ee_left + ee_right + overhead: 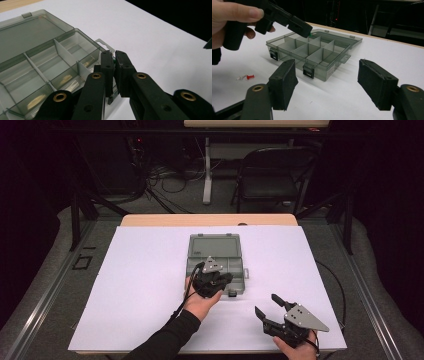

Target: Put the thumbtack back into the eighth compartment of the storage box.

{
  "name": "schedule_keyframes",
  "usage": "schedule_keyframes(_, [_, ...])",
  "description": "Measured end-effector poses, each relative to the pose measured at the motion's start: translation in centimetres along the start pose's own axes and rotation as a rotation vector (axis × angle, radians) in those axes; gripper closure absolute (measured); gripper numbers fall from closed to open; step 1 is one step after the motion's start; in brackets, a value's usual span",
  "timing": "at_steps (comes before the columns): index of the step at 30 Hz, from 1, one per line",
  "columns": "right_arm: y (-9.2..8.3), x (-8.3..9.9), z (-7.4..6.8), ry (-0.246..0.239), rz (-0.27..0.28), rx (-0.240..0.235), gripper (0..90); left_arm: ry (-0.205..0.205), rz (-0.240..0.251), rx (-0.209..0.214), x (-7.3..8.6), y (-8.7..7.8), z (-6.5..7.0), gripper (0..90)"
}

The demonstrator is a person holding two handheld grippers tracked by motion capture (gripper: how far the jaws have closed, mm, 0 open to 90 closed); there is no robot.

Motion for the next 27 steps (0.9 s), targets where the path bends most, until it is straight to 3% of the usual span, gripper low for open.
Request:
schedule_keyframes(21, [0.1, 0.1, 0.1, 0.011, -0.002, -0.003, 30.4, -0.031, -0.070, 0.022, 1.8, 3.2, 0.0, 85.3])
schedule_keyframes(27, [0.1, 0.1, 0.1, 0.013, -0.005, -0.004, 30.4, -0.027, -0.063, 0.025, 1.8, 3.5, 0.0, 84.1])
Point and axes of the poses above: each handheld gripper's, and its own axes: y roughly forward along the jaws, x roughly out of its underside, z roughly to its right, the point moved 10 cm from there along y, roughly forward along the jaws, and after that the axes turned 12 degrees about y, right-handed, at the moved point
